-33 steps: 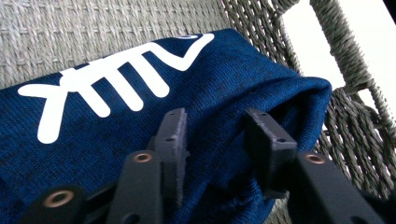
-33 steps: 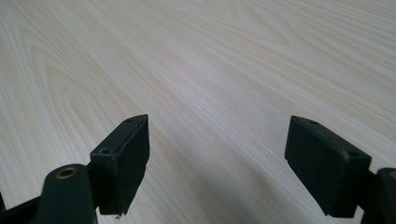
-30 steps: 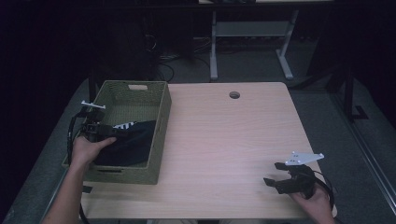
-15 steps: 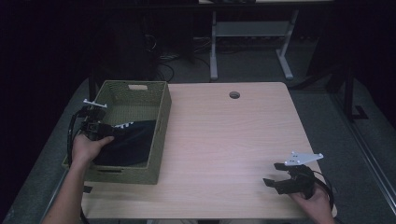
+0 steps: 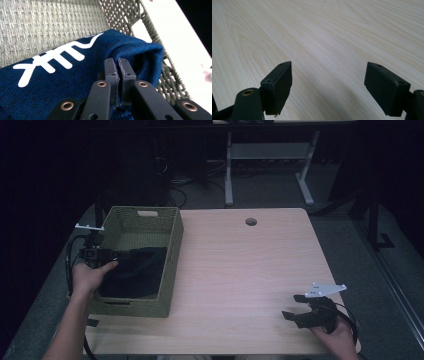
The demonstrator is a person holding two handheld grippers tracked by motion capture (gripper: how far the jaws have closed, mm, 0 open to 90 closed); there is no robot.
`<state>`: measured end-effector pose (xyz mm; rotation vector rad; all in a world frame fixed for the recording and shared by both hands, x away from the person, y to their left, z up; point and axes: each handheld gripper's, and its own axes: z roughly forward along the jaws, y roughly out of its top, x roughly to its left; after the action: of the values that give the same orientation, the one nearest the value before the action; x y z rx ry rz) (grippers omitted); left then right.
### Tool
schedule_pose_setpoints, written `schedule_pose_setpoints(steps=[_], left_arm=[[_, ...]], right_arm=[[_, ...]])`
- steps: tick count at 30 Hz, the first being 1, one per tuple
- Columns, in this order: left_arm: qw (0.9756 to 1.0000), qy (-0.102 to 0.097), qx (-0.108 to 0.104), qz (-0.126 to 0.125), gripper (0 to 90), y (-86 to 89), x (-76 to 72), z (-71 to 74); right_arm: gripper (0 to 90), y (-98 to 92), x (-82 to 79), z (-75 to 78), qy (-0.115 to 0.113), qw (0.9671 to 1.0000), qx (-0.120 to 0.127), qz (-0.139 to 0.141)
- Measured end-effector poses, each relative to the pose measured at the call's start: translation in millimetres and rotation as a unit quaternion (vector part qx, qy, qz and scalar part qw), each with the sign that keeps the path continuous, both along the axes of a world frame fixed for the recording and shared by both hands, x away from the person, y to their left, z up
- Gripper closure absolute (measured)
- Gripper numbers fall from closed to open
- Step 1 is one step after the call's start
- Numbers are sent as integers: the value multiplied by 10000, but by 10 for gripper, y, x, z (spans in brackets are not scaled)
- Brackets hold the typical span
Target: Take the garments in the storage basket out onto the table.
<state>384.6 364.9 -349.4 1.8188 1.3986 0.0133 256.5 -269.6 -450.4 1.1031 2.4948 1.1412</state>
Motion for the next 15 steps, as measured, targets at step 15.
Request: schedule_pose_setpoints(steps=[15], left_arm=[[9992,-236,-306,31,874,9,-72,104]], right_arm=[[220,0,-2,6,-1,10000,30,6]])
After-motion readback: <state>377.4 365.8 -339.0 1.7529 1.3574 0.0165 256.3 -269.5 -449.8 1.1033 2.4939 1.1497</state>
